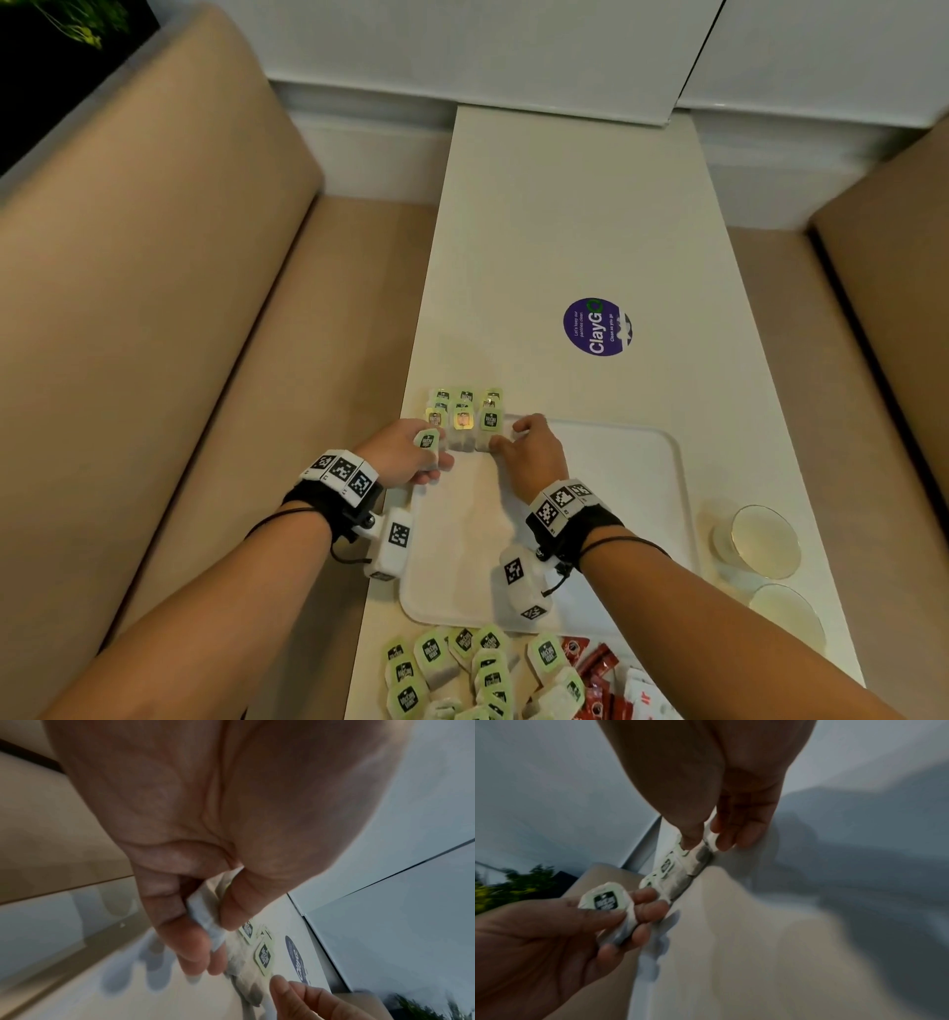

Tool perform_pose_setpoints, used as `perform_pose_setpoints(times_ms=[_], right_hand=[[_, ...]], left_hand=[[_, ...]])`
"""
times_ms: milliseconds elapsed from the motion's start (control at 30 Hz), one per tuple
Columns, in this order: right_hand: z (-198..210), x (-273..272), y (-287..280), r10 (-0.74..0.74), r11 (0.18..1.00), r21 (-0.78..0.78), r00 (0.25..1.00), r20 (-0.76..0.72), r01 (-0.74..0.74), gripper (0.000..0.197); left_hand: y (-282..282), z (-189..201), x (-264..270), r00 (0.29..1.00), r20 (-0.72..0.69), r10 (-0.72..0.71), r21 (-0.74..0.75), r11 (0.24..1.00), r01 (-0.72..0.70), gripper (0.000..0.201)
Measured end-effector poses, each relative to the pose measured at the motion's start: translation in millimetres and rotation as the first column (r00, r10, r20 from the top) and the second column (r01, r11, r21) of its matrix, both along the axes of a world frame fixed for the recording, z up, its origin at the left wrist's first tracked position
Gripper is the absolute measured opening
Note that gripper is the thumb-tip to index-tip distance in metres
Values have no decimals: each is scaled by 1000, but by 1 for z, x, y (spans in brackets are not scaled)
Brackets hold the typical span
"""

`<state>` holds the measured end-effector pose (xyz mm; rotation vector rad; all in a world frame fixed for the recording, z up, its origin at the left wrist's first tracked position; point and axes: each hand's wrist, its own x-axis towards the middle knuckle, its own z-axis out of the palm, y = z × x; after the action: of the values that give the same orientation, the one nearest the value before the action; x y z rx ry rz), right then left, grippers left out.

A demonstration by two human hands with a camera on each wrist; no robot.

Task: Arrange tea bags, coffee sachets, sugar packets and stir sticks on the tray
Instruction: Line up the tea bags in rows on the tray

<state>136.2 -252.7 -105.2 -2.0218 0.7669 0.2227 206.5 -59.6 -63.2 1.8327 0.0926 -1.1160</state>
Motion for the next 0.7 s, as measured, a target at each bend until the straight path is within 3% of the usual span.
perform_pose_setpoints(times_ms=[133,300,433,500,700], right_hand=[[10,-5,13,162,984,46,974,158,-171,13],[23,-2,31,383,913,68,902,201,-402,18],[28,1,34,367,923,50,910,190,-383,21],[29,0,33,331,937,49,924,191,-346,22],[23,-2,41,355,929,66,926,130,-365,26]], left_hand=[[1,0,-2,1000,-7,-26,-81,996,25,50],[1,2,-6,984,82,-157,-93,982,164,45],[-2,9,-9,990,85,-109,-124,985,119,23],[-2,11,-10,989,145,-29,-57,998,38,15],[9,4,-12,973,225,58,-8,998,-57,9]])
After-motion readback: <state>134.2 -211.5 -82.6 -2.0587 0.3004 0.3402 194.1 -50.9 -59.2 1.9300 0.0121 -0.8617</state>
